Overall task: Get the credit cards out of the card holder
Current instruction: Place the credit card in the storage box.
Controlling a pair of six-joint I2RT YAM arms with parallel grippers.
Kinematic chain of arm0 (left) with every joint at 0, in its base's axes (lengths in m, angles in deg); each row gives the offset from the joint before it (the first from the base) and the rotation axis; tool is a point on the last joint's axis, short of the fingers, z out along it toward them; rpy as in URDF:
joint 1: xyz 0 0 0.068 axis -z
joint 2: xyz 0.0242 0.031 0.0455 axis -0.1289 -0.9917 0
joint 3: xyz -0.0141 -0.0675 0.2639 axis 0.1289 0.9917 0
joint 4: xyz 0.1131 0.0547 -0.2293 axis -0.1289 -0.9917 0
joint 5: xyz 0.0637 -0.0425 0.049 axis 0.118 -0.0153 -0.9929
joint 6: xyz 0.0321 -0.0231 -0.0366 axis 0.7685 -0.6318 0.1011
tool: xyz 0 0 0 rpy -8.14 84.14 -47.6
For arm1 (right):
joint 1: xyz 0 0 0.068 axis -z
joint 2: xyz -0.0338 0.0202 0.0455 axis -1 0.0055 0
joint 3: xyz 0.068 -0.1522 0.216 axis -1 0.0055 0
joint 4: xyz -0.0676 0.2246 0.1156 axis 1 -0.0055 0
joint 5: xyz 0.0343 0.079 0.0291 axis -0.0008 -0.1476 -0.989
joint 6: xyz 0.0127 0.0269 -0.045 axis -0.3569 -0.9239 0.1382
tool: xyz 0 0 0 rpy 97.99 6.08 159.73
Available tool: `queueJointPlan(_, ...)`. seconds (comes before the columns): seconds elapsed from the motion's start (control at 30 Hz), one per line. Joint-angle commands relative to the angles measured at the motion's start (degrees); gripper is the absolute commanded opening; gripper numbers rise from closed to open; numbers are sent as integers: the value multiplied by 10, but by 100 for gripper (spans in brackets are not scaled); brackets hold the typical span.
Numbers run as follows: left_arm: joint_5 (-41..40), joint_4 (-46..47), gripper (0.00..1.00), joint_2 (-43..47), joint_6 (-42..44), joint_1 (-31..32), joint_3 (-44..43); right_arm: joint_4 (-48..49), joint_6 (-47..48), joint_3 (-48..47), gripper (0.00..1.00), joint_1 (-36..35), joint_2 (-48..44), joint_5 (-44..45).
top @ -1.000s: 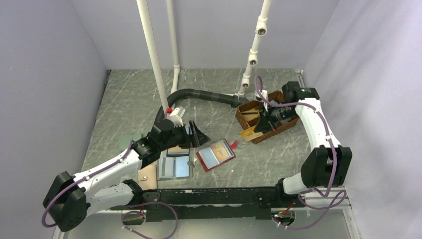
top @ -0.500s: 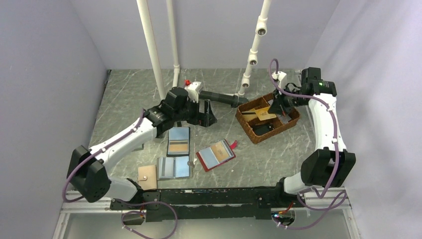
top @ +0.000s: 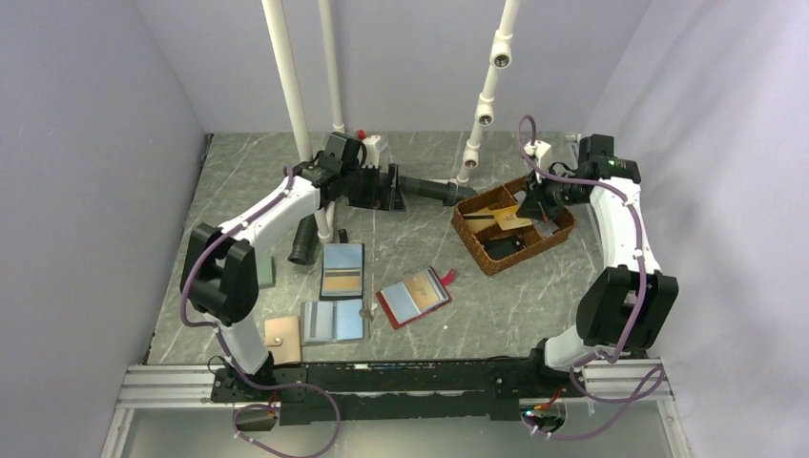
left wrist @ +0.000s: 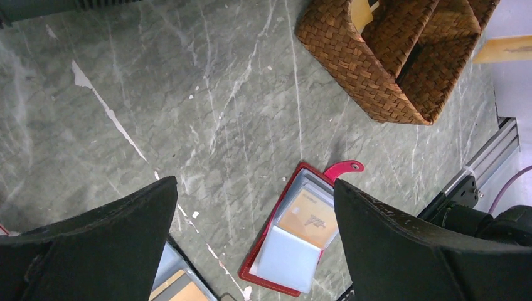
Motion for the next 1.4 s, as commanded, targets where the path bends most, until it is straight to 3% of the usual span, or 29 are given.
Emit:
queueJointPlan(0.0,37,13,99,-9,46,-5,-37,80,-9,35,0,1,-34,-20)
queueJointPlan(0.23,39,81,99,-4,83,-8,-10,171,-67,80,0,1,-35,-35)
queueJointPlan(0.43,32,111,100,-9,116,-8,-3,222,-35,99,0,1,-51,-65)
queueJointPlan(0.63,37,105,99,-30,131,-8,-25,179,-66,26,0,0,29,-79)
queueJointPlan(0.87,38,94,99,-46,143,-8,-43,194,-83,3,0,-4,69,-71)
queueJointPlan(1.37,47,88,99,-58,136,-11,-50,126,-91,-97,0,-44,185,-52)
